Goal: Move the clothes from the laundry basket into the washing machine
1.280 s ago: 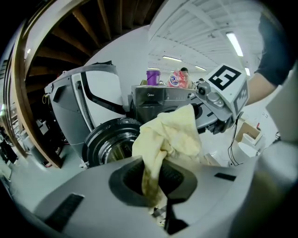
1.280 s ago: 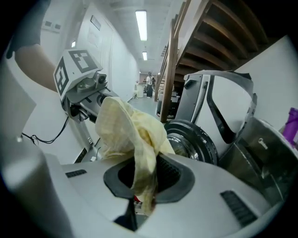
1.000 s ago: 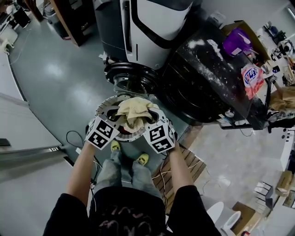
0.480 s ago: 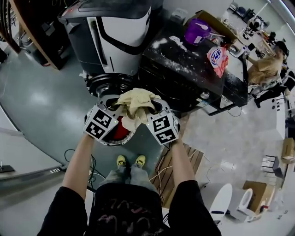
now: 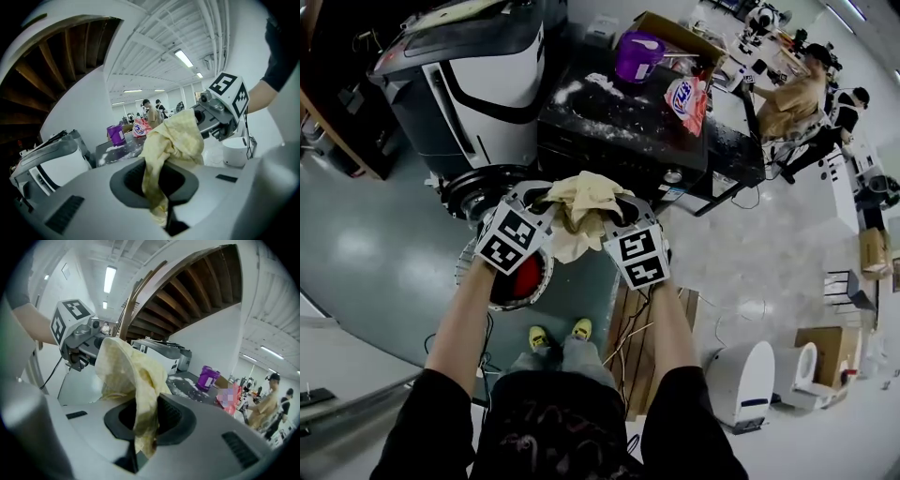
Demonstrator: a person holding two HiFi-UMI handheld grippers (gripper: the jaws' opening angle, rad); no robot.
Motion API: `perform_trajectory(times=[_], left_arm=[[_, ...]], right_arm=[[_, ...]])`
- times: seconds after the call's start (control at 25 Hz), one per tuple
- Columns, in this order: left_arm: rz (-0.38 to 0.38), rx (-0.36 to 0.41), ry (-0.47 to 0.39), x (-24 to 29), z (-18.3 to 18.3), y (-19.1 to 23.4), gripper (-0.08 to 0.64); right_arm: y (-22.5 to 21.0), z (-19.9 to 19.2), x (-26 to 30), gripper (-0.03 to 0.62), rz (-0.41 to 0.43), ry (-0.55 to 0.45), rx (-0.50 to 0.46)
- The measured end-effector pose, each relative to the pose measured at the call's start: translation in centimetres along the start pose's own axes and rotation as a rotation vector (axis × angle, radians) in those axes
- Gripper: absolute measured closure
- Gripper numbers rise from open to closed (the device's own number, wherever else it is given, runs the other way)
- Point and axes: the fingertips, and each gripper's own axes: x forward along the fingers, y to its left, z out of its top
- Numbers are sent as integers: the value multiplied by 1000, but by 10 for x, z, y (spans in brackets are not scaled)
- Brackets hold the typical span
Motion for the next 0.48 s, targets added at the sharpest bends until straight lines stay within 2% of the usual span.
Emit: perform_trajectory(times=[0.24,0.48], left_arm=[[-60,32,-3,48,27,-20,520],[-70,15,26,105,35,-32,520]], right_arm=[[-48,-25,-17,540,-57,8,43],[-94,-61,-9,540,-21,16,78]])
